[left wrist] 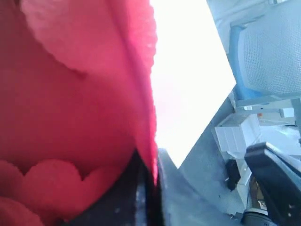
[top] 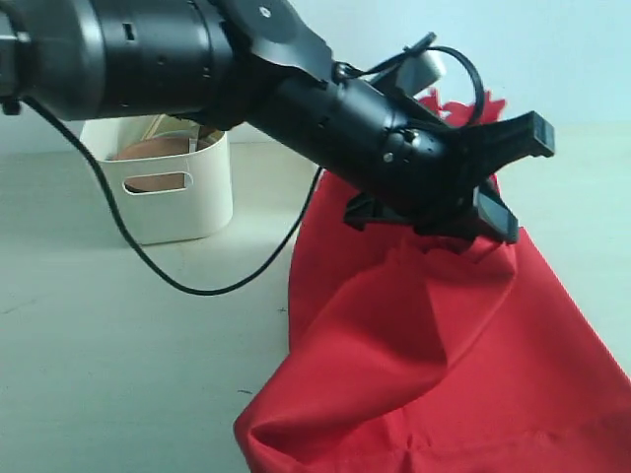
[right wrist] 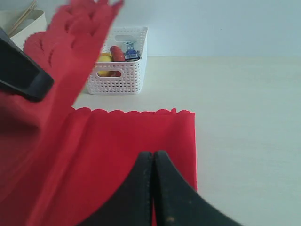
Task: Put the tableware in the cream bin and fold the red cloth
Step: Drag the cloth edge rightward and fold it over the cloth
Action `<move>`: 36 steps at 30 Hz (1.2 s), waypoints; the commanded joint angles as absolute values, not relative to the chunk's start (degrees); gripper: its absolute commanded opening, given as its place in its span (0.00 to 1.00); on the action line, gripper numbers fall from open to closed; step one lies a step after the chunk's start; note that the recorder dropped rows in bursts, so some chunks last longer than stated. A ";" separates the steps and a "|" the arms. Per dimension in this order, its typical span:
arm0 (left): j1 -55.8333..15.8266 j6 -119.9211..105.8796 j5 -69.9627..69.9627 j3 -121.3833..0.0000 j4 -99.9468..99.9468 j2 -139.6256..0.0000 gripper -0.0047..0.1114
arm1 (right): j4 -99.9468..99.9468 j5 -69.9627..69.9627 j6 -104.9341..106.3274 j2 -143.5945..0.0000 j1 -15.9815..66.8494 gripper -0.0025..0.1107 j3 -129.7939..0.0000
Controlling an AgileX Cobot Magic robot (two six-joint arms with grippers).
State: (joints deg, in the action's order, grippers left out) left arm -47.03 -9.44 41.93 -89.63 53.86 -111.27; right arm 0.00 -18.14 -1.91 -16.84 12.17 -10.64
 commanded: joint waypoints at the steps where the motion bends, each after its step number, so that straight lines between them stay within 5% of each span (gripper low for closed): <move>1: -49.49 -8.92 41.09 -95.05 55.05 -116.25 0.04 | 0.00 -17.89 -1.81 -16.49 12.00 0.02 -10.60; 17: -55.53 -8.92 31.36 -104.02 55.55 -132.62 0.06 | 0.00 -17.89 -1.81 -16.49 12.00 0.02 -10.60; 20: -56.26 -8.92 31.26 -105.09 56.15 -133.97 0.18 | 0.00 -17.89 -1.81 -16.49 12.00 0.02 -10.60; 27: -56.39 -9.19 31.11 -105.24 56.30 -133.34 0.66 | 0.00 -17.89 -1.81 -16.49 12.00 0.02 -10.60; 36: -56.39 -11.61 34.57 -105.24 48.07 -126.39 0.71 | 0.00 -17.89 -1.81 -16.49 12.00 0.02 -10.60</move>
